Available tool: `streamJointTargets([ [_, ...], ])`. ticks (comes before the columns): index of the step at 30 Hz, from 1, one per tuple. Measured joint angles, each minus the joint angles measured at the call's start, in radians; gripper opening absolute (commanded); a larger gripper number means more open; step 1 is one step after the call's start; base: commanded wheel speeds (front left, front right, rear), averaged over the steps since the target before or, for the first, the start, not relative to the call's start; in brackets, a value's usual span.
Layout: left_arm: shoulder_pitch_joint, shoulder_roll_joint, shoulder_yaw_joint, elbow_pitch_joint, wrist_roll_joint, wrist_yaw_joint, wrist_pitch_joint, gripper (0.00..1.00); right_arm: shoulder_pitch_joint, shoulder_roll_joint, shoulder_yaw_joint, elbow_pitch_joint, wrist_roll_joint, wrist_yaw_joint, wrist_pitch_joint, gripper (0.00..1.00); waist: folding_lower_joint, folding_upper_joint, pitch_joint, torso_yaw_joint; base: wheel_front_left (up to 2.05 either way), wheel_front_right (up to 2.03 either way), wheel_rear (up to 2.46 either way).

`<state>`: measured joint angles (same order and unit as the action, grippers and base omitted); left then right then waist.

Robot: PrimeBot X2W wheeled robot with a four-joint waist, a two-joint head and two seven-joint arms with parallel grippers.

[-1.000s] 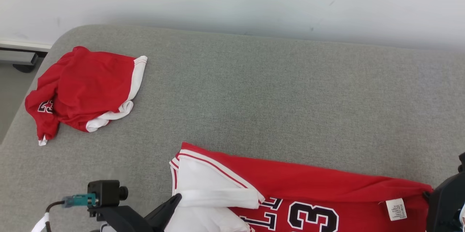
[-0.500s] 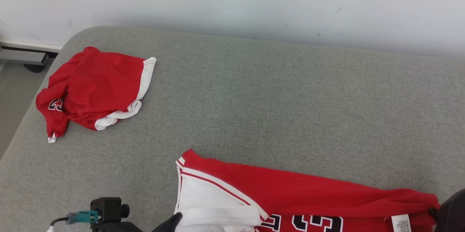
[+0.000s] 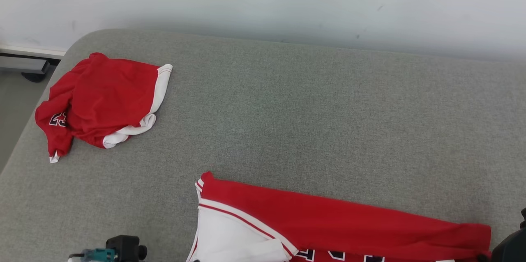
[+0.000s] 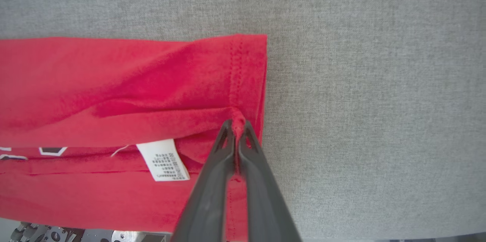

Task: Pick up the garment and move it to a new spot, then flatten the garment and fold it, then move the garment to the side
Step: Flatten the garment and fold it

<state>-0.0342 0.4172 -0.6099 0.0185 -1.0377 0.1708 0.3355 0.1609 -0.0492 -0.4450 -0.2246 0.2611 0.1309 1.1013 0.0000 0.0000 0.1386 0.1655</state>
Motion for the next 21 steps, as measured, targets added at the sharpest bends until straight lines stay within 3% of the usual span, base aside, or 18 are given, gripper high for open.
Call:
streamJointTargets([
  [15, 0.058, 0.055, -0.026, -0.015, -0.009, 0.044, 0.070, 1.00, 0.018, 0.000, -0.057, -0.045, 0.000, 0.000, 0.012, 1.00, 0.0000, 0.0000, -0.023, 0.001, 0.00, 0.00, 0.00],
  [19, 0.070, 0.081, -0.007, -0.049, 0.022, 0.049, 0.016, 1.00, 0.019, 0.000, -0.073, -0.084, 0.000, 0.000, -0.036, 1.00, 0.0000, 0.0000, -0.034, 0.003, 0.00, 0.00, 0.00],
  [21, 0.069, 0.088, 0.020, -0.069, 0.054, 0.044, -0.060, 1.00, 0.013, 0.000, -0.080, -0.101, 0.007, 0.000, -0.097, 1.00, 0.0000, 0.0000, -0.042, 0.004, 0.00, 0.00, 0.00],
])
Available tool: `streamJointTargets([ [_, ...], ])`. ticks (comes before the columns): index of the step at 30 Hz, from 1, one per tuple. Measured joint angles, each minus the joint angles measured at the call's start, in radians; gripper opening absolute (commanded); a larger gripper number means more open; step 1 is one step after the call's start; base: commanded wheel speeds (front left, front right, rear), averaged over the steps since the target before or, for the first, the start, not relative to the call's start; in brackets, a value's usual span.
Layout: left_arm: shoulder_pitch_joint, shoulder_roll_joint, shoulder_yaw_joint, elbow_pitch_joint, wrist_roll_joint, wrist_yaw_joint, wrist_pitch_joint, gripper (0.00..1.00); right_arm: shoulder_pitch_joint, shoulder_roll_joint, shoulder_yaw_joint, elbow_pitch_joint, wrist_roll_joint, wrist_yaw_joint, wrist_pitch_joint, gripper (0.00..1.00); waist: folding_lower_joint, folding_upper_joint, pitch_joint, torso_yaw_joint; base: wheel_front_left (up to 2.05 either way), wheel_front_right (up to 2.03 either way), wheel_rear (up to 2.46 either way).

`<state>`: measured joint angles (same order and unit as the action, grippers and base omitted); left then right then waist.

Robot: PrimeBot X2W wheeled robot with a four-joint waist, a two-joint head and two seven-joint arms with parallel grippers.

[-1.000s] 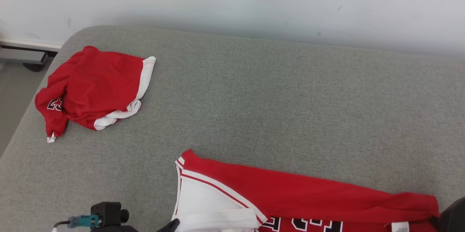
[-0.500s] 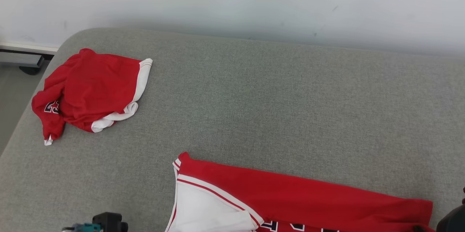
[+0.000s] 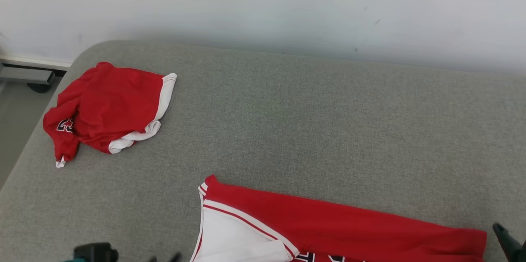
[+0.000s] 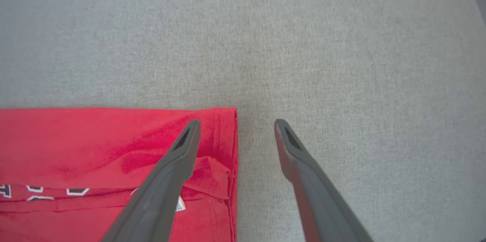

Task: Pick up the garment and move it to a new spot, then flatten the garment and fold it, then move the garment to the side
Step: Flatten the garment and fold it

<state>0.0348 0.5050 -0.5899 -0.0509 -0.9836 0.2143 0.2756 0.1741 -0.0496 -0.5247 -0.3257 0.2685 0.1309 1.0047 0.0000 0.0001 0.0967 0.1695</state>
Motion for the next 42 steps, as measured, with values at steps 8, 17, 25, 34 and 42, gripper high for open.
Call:
streamJointTargets([
  [8, -0.017, -0.048, 0.093, -0.067, 0.133, -0.002, -0.342, 1.00, 0.002, 0.001, 0.093, 0.033, 0.065, 0.000, -0.382, 1.00, 0.0000, 0.0000, -0.054, 0.003, 0.00, 0.00, 0.00],
  [17, -0.001, -0.115, 0.191, -0.133, 0.222, 0.023, -0.526, 1.00, 0.021, 0.000, 0.200, 0.179, 0.134, 0.000, -0.737, 1.00, -0.0001, 0.0000, -0.135, -0.015, 0.00, 0.00, 0.00],
  [25, -0.010, -0.100, 0.151, -0.128, 0.290, 0.022, -0.513, 1.00, -0.002, 0.001, 0.321, 0.258, 0.176, 0.000, -0.948, 1.00, 0.0000, -0.0001, -0.173, -0.041, 0.00, 0.00, 0.00],
  [34, -0.079, -0.074, 0.080, -0.061, 0.346, 0.008, -0.423, 1.00, -0.022, 0.001, 0.389, 0.364, 0.123, 0.000, -0.983, 1.00, 0.0000, -0.0001, -0.192, -0.052, 0.00, 0.00, 0.00],
  [42, -0.091, -0.055, 0.064, 0.005, 0.359, 0.012, -0.395, 1.00, -0.046, 0.001, 0.420, 0.386, 0.090, 0.000, -0.954, 1.00, 0.0000, 0.0000, -0.190, -0.069, 0.00, 0.00, 0.00],
])
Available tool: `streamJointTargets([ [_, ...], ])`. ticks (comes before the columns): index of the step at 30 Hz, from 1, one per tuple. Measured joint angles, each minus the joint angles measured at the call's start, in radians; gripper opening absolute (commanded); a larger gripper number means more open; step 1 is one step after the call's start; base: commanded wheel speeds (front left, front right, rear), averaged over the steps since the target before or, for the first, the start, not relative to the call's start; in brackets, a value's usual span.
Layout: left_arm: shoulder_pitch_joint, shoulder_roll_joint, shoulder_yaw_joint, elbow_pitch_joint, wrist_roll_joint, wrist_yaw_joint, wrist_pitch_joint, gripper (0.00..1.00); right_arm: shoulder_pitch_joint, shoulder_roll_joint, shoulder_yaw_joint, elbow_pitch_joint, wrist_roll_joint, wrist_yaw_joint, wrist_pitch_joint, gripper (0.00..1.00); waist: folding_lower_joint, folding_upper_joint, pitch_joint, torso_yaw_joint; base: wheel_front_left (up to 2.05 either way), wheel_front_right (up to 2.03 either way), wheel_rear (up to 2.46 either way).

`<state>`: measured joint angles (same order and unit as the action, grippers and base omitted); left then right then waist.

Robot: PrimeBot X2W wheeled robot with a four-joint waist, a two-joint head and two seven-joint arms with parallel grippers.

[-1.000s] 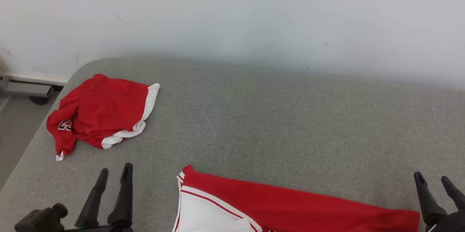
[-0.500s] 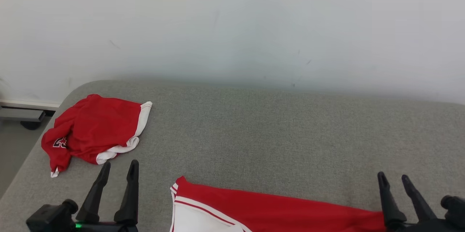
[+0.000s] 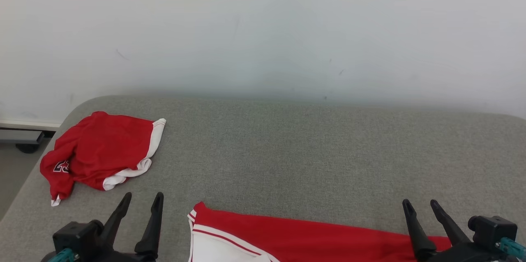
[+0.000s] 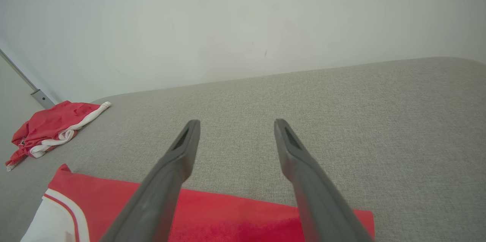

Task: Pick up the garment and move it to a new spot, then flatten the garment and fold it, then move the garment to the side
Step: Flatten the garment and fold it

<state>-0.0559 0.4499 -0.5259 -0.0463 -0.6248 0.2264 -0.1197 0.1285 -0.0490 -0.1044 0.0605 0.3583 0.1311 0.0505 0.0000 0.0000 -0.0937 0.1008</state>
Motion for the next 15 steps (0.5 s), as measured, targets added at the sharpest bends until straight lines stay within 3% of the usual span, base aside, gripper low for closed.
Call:
streamJointTargets([
  [15, -0.017, 0.017, -0.001, -0.005, 0.035, 0.029, 0.002, 1.00, -0.009, 0.000, -0.031, -0.043, -0.109, 0.000, 0.000, 1.00, 0.0000, 0.0000, 0.026, -0.009, 0.00, 0.00, 0.00],
])
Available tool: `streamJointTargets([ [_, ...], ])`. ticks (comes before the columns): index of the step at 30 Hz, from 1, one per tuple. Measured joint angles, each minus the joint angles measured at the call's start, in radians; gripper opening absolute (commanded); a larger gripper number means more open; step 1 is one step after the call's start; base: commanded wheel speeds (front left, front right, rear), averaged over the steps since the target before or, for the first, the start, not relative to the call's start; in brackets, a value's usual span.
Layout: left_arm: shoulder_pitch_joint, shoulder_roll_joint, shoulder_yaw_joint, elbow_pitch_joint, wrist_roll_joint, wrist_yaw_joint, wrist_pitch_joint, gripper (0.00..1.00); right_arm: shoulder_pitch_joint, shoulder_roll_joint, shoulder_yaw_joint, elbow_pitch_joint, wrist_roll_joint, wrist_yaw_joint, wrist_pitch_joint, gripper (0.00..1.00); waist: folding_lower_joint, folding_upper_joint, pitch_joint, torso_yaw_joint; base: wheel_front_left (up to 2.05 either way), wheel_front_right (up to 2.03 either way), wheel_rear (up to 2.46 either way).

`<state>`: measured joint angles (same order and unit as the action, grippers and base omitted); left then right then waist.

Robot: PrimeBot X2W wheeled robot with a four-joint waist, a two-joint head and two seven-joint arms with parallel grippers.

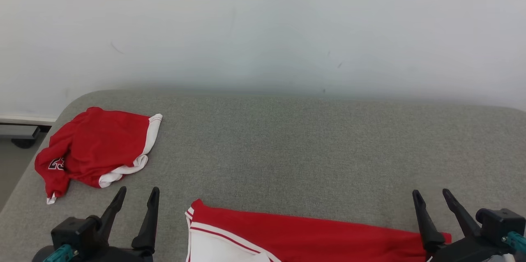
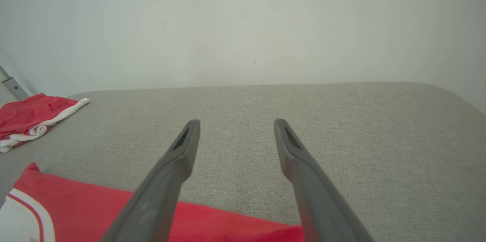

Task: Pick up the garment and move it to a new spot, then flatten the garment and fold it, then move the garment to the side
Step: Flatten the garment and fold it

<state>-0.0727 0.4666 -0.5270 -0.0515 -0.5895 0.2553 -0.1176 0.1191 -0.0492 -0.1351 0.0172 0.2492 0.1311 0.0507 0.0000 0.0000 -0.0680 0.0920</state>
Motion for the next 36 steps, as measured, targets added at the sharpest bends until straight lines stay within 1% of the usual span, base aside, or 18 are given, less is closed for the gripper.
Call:
streamJointTargets([
  [9, 0.000, 0.004, 0.000, -0.004, -0.001, 0.009, 0.008, 1.00, 0.008, 0.000, -0.021, -0.036, -0.006, 0.000, 0.031, 1.00, 0.0000, 0.0000, 0.004, -0.002, 0.00, 0.00, 0.00],
  [14, 0.000, 0.005, 0.003, -0.005, -0.007, 0.017, 0.011, 1.00, 0.012, 0.000, -0.060, -0.042, -0.006, 0.000, 0.093, 1.00, 0.0000, 0.0000, 0.001, -0.002, 0.00, 0.00, 0.00],
  [15, 0.000, 0.005, 0.005, -0.006, -0.008, 0.019, 0.011, 1.00, 0.010, 0.000, -0.086, -0.049, -0.006, 0.000, 0.138, 1.00, 0.0000, 0.0000, 0.000, 0.000, 0.00, 0.00, 0.00],
  [16, 0.000, 0.005, 0.005, -0.006, -0.008, 0.019, 0.011, 1.00, 0.010, 0.000, -0.086, -0.049, -0.006, 0.000, 0.138, 1.00, 0.0000, 0.0000, 0.000, 0.000, 0.00, 0.00, 0.00],
  [21, 0.000, 0.002, 0.004, -0.009, -0.011, 0.022, 0.011, 1.00, 0.017, 0.000, -0.150, -0.071, -0.006, 0.000, 0.299, 1.00, 0.0000, 0.0000, 0.000, 0.007, 0.00, 0.00, 0.00],
  [28, 0.002, -0.002, -0.003, -0.012, -0.014, 0.026, 0.011, 1.00, 0.050, -0.001, -0.247, -0.091, 0.018, 0.000, 0.570, 1.00, 0.0000, 0.0000, 0.004, 0.013, 0.00, 0.00, 0.00],
  [33, 0.002, -0.007, -0.009, -0.013, -0.016, 0.026, 0.011, 1.00, 0.071, 0.000, -0.251, -0.113, 0.022, 0.000, 0.721, 1.00, 0.0000, 0.0000, 0.010, 0.013, 0.00, 0.00, 0.00],
  [36, 0.001, -0.012, -0.013, -0.013, -0.017, 0.025, 0.011, 1.00, 0.089, 0.001, -0.243, -0.109, 0.024, 0.000, 0.751, 1.00, 0.0000, 0.0000, 0.015, 0.015, 0.00, 0.00, 0.00],
])
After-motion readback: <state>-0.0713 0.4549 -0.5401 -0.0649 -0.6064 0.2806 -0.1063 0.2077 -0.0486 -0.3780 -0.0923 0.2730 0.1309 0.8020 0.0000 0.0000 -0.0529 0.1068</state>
